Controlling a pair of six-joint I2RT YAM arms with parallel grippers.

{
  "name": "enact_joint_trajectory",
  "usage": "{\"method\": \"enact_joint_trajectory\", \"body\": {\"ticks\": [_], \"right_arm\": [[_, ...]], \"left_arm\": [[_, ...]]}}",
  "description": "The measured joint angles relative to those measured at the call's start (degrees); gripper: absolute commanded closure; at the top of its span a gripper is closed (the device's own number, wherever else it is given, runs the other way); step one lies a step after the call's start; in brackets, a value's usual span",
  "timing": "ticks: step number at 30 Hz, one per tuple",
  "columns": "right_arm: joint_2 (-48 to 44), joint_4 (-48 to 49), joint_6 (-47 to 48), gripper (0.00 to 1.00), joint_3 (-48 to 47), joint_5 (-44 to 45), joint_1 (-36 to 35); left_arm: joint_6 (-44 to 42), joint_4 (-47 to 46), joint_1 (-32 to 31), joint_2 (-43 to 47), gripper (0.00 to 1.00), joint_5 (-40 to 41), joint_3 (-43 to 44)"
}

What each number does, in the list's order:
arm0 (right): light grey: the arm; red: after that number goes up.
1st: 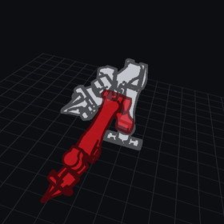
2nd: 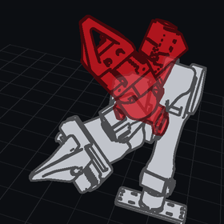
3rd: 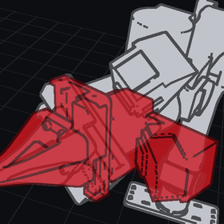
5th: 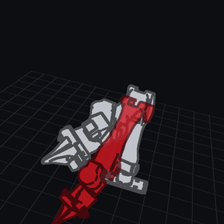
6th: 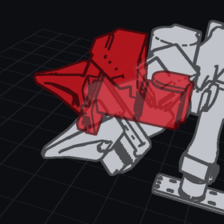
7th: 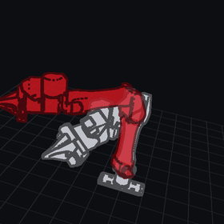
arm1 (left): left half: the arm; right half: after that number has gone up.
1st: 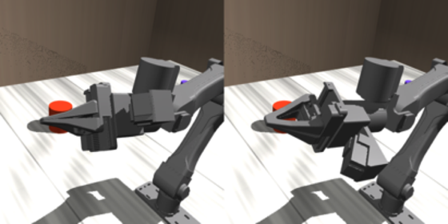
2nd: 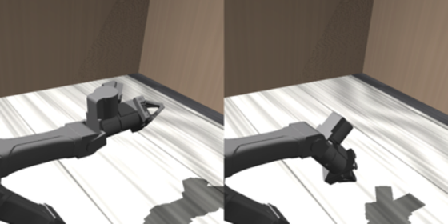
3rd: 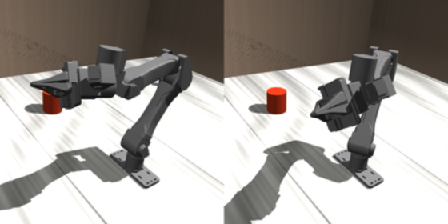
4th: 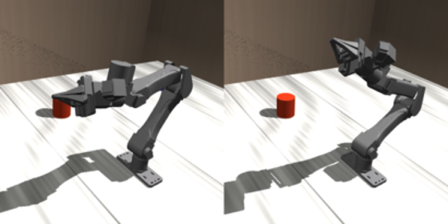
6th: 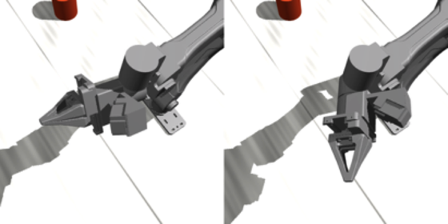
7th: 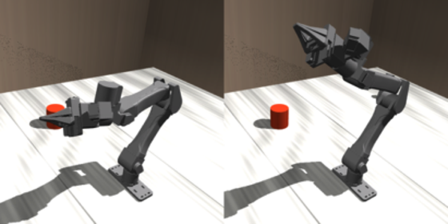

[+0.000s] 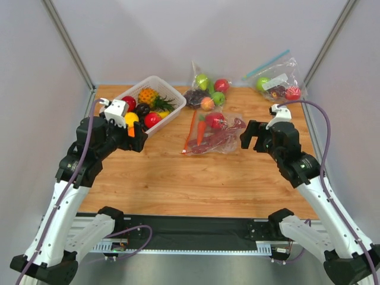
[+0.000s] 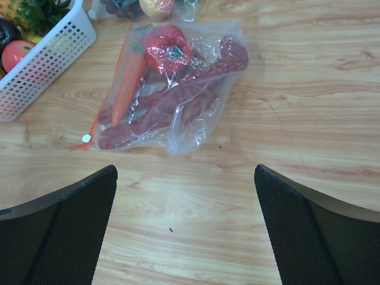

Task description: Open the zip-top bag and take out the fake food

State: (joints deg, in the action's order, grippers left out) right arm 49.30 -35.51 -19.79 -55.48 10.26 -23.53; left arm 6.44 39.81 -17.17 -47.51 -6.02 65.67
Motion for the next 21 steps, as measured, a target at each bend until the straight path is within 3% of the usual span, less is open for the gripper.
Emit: {"method": "enact_joint_trajectory", "body": {"ticks": [7,21], "right_arm": [[10.29,5.2,-1.05,0.01,0.04,-3.19,0.0],[24.39,9.55,-5.09,0.14,0.07,-7.91,-0.02]], "left_arm": [[-1.03,-6.6,1.66,-0.9,0.01,-4.0,-7.89],[-1.07,-9.22,3.1,-1.29,0.01,-9.18,-9.62]]}}
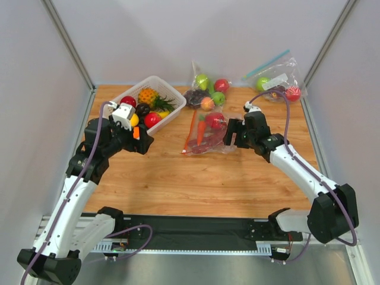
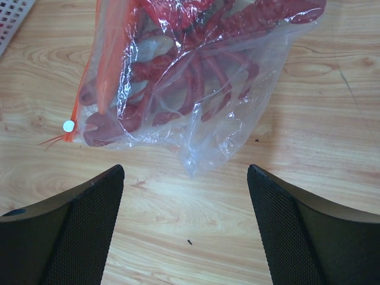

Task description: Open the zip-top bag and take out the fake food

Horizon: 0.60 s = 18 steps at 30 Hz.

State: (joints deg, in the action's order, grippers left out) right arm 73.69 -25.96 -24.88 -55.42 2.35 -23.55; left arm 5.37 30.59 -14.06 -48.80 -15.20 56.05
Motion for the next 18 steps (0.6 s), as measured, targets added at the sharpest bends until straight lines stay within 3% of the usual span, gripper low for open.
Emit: {"method": "enact_joint_trajectory", "body": {"ticks": [13,18], "right_arm": [[6.01,0.07,-0.85,0.2,-0.04,0.85,-1.44],[6.34,0.07,-0.81,0.26,-0.04,1.7,-1.57]], "left_arm": [[-0.17,-0.02,0.0,0.0,0.01,-0.83,-0.13],[-0.2,-0.09,0.0,0.0,0.01,-1.05,-0.26]]}}
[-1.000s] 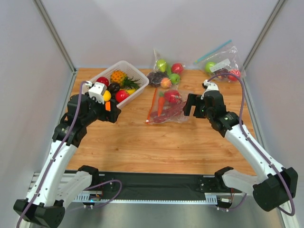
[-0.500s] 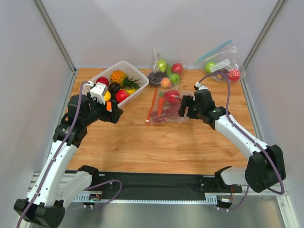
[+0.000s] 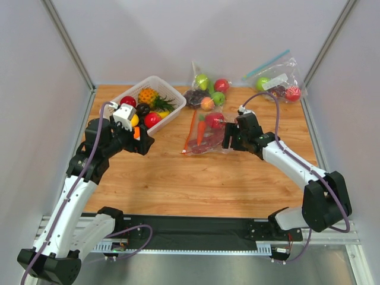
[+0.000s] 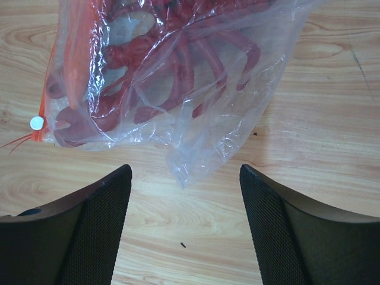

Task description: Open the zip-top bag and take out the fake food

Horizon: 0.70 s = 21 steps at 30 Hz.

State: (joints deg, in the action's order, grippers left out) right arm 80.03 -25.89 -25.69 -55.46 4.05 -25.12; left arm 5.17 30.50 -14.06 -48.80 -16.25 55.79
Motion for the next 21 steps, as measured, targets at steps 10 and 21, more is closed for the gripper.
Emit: {"method": "enact_joint_trajectory", "body": {"ticks": [10,21], "right_arm": [[0.79,0.0,0.0,0.33,-0.11,1.75,-0.63],[5.09,0.26,0.28,0.6,-1.42,2.75,-1.49]], "left_arm": [[0.0,0.02,0.0,0.07,0.01,-0.26,-0.04],[-0.11,0.02,0.0,0.37,0.01,-0.63,-0.04]]}}
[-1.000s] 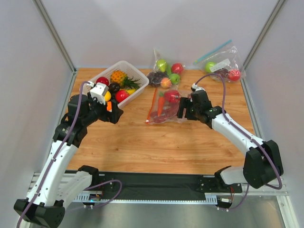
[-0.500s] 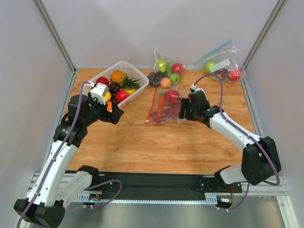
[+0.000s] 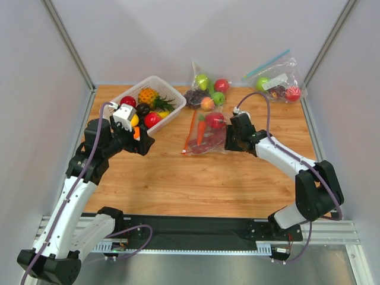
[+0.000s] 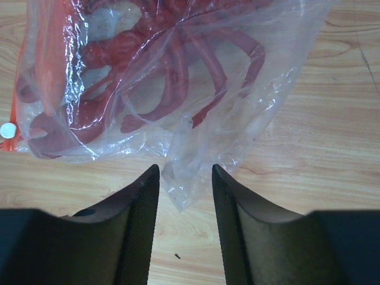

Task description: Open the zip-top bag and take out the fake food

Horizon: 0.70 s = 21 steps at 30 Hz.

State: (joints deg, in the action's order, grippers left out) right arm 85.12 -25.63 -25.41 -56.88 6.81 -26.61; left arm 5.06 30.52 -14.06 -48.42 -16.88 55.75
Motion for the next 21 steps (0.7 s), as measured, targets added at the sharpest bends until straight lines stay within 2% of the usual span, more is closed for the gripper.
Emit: {"method": "enact_joint_trajectory", "body": {"ticks": [1,8,13,21], "right_arm": [[0.57,0.04,0.04,0.67,-0.17,0.02,0.0],[2.19,0.2,0.74,1.0,-0.63,0.02,-0.04],[-0.09,-1.01,0.96,1.0,-0.66,0.11,-0.55],[-11.41,-6.36,0.96,1.0,-3.74,-0.76,-2.67]], "left_arm": [[-0.04,-0.02,0.0,0.02,0.01,-0.02,0.0],[-0.09,0.0,0.0,0.04,0.01,0.0,0.0],[-0.11,-0.02,0.0,0.04,0.01,-0.02,0.0],[-0.09,0.04,0.0,0.0,0.01,-0.2,-0.02]]}}
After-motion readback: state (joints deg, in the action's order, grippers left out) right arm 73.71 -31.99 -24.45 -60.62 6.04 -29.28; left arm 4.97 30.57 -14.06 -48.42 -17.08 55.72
